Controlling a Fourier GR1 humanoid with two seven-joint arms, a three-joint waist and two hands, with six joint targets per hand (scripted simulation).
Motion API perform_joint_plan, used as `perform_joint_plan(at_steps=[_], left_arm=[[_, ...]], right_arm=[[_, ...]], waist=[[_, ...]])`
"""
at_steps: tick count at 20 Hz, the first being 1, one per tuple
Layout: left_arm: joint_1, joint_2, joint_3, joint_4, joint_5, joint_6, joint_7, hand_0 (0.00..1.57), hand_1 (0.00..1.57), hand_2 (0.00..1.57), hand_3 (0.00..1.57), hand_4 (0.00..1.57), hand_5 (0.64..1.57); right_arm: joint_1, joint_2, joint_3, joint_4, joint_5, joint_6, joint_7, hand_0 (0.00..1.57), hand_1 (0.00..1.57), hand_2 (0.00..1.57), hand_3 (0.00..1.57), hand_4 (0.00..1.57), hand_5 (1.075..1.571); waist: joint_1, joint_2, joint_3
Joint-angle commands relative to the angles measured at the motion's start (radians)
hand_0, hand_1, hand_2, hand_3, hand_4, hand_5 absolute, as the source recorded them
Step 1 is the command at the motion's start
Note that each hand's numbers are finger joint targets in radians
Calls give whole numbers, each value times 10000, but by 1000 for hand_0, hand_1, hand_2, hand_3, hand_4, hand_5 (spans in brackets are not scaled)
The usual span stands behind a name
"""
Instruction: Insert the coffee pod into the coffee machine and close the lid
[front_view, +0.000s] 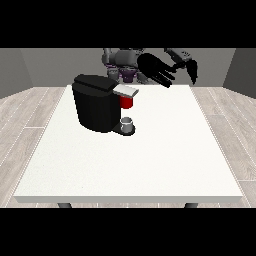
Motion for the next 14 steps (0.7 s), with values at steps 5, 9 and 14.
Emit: perform_joint_plan(at_steps=[5, 9, 14], left_arm=[[-296, 428, 359, 101, 314, -361, -262, 0, 0, 0, 0, 328, 1571], [-465, 290, 191, -133, 411, -420, 324, 0, 0, 0, 0, 318, 1571], [546, 335, 554, -55, 564, -222, 154, 0, 0, 0, 0, 329, 1571]], right_arm=[[-1097, 1136, 498, 333, -142, -118, -1269, 0, 0, 0, 0, 133, 1571], [-1833, 1290, 256, 1076, -187, -368, -1457, 0, 0, 0, 0, 0, 1571], [-390, 2529, 1008, 677, -422, -24, -2825, 0, 0, 0, 0, 0, 1571]], waist=[[163, 571, -229], [233, 388, -226], [-885, -584, -222]])
